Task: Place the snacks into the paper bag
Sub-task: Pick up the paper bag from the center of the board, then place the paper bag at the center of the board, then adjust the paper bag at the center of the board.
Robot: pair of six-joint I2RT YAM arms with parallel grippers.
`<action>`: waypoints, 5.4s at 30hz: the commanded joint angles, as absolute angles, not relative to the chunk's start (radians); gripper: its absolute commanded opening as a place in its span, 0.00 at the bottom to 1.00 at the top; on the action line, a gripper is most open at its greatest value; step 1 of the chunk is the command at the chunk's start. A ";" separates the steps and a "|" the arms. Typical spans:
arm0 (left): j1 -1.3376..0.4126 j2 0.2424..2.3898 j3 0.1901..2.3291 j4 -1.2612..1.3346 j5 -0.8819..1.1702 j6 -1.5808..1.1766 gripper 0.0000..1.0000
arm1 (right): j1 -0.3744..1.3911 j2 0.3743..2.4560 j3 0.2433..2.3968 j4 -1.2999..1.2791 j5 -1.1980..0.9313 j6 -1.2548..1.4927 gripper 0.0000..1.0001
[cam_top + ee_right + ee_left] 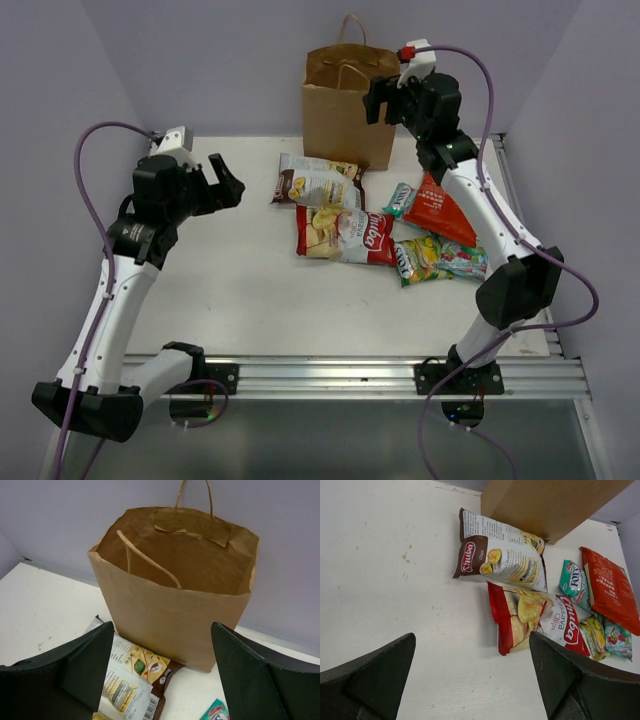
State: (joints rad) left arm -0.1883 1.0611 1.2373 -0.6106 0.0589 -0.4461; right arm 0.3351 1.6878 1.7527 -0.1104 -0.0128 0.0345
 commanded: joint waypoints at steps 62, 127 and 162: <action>-0.186 0.881 1.476 -0.865 -0.238 -0.494 1.00 | 0.686 1.845 2.157 0.072 -0.313 -0.287 0.00; -0.186 0.825 1.292 -1.095 -0.029 -0.627 0.90 | 0.943 1.637 1.434 0.285 0.193 -0.198 0.16; -0.178 1.169 1.428 -0.821 -0.172 -0.310 0.00 | 0.943 1.220 1.233 -0.039 0.279 -0.089 0.99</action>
